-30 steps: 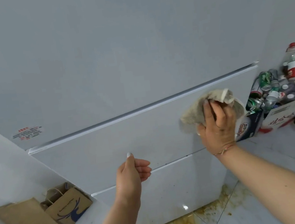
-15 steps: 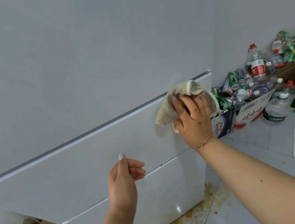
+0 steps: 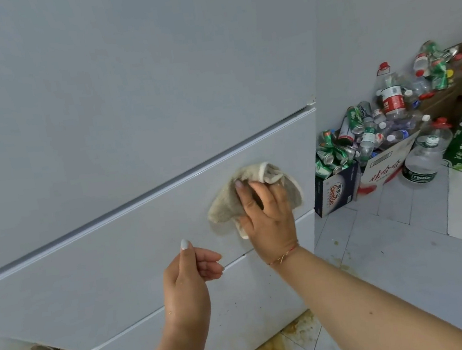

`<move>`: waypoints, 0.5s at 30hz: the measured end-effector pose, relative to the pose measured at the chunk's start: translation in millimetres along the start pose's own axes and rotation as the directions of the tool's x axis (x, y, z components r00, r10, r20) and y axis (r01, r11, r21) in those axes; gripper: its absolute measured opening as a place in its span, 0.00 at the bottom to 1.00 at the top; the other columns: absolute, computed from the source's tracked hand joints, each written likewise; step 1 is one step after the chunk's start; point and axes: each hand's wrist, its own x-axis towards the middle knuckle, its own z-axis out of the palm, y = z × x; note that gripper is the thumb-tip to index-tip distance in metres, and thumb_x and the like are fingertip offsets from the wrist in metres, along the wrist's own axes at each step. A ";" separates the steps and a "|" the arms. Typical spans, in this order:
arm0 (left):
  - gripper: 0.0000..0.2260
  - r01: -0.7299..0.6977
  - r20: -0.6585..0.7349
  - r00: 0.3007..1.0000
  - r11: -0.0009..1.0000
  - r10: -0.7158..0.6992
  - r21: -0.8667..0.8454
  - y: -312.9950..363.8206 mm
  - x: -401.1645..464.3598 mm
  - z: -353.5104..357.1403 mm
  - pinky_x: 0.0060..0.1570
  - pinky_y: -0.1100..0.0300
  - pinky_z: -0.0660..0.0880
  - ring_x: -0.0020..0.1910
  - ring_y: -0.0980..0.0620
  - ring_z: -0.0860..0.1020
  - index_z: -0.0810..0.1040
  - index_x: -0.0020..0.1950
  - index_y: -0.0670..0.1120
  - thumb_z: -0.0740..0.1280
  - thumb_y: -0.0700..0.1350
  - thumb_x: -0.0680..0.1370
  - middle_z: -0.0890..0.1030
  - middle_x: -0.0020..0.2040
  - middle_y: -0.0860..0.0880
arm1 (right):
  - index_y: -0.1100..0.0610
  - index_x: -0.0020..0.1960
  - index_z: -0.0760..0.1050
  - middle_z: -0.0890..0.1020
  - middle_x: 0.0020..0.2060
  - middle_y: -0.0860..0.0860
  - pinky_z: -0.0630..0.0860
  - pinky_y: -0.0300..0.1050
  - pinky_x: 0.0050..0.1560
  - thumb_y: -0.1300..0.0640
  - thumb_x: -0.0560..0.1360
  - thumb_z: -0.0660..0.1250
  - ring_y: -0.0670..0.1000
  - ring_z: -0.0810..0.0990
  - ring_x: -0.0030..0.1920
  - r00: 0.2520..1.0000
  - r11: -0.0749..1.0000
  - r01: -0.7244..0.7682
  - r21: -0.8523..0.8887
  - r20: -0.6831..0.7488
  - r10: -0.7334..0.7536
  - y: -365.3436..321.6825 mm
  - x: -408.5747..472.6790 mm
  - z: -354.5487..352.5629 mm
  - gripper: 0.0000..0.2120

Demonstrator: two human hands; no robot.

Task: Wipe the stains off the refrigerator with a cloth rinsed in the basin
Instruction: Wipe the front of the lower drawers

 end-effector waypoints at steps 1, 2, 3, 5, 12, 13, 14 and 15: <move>0.26 0.002 0.001 1.000 1.000 -0.002 -0.002 -1.4 -0.1 1.1 0.40 0.54 0.73 0.32 0.47 0.75 0.79 0.34 0.38 0.53 0.49 0.84 0.78 0.26 0.46 | 0.52 0.71 0.62 0.66 0.62 0.51 0.73 0.65 0.57 0.50 0.72 0.65 0.59 0.67 0.60 1.000 1.000 -0.025 0.003 -0.009 0.025 9.8 6.8 -4.1 0.29; 0.26 0.003 0.003 1.000 1.000 -0.003 -0.001 -2.5 -0.2 2.0 0.41 0.53 0.74 0.32 0.47 0.75 0.79 0.34 0.38 0.53 0.49 0.84 0.78 0.26 0.46 | 0.54 0.71 0.62 0.65 0.63 0.52 0.72 0.65 0.59 0.50 0.72 0.64 0.59 0.66 0.60 0.996 0.996 -0.083 0.020 -0.024 0.084 19.9 15.1 -8.6 0.29; 0.26 0.004 0.008 1.000 1.000 -0.004 -0.001 -3.2 -0.5 2.9 0.41 0.53 0.74 0.32 0.47 0.75 0.79 0.34 0.38 0.53 0.49 0.84 0.78 0.26 0.46 | 0.55 0.72 0.62 0.65 0.64 0.53 0.71 0.64 0.61 0.51 0.72 0.63 0.59 0.65 0.61 0.987 0.988 -0.151 0.041 -0.045 0.152 29.7 23.7 -12.6 0.29; 0.26 0.007 0.014 1.000 1.000 -0.007 -0.002 -5.0 -0.4 3.8 0.42 0.51 0.75 0.32 0.47 0.75 0.79 0.34 0.38 0.53 0.48 0.84 0.78 0.26 0.46 | 0.57 0.72 0.61 0.63 0.65 0.53 0.67 0.58 0.66 0.53 0.73 0.63 0.57 0.63 0.64 0.966 0.969 -0.241 0.047 -0.086 0.244 43.6 34.6 -16.4 0.29; 0.26 0.053 -0.026 0.998 0.998 -0.054 -0.024 -11.7 -5.5 -15.0 0.42 0.51 0.74 0.32 0.47 0.76 0.80 0.35 0.37 0.53 0.49 0.84 0.78 0.28 0.44 | 0.64 0.69 0.69 0.61 0.72 0.58 0.52 0.42 0.72 0.46 0.75 0.54 0.60 0.59 0.71 0.741 0.723 -0.671 0.165 0.101 0.664 3.6 -13.4 6.3 0.30; 0.26 0.066 -0.034 0.997 0.997 -0.067 -0.035 -12.6 -5.9 -17.3 0.42 0.52 0.74 0.32 0.46 0.76 0.80 0.35 0.37 0.53 0.49 0.84 0.78 0.28 0.43 | 0.63 0.70 0.68 0.59 0.72 0.57 0.54 0.45 0.73 0.45 0.75 0.54 0.60 0.57 0.71 0.744 0.724 -0.667 0.173 0.127 0.655 -11.7 -21.8 9.1 0.30; 0.26 0.081 -0.040 0.996 0.995 -0.083 -0.050 -14.2 -5.9 -19.7 0.41 0.52 0.74 0.32 0.46 0.75 0.79 0.35 0.37 0.53 0.49 0.84 0.78 0.28 0.43 | 0.61 0.72 0.65 0.59 0.72 0.56 0.57 0.48 0.72 0.45 0.75 0.55 0.59 0.56 0.71 0.777 0.757 -0.630 0.175 0.141 0.614 -28.3 -29.1 12.2 0.30; 0.26 0.092 -0.041 0.995 0.994 -0.095 -0.063 -15.2 -5.8 -20.5 0.41 0.52 0.73 0.32 0.46 0.75 0.79 0.35 0.37 0.53 0.49 0.84 0.78 0.28 0.44 | 0.59 0.74 0.61 0.58 0.71 0.54 0.61 0.53 0.71 0.45 0.76 0.56 0.58 0.56 0.71 0.819 0.802 -0.573 0.172 0.152 0.553 -43.6 -33.9 13.7 0.31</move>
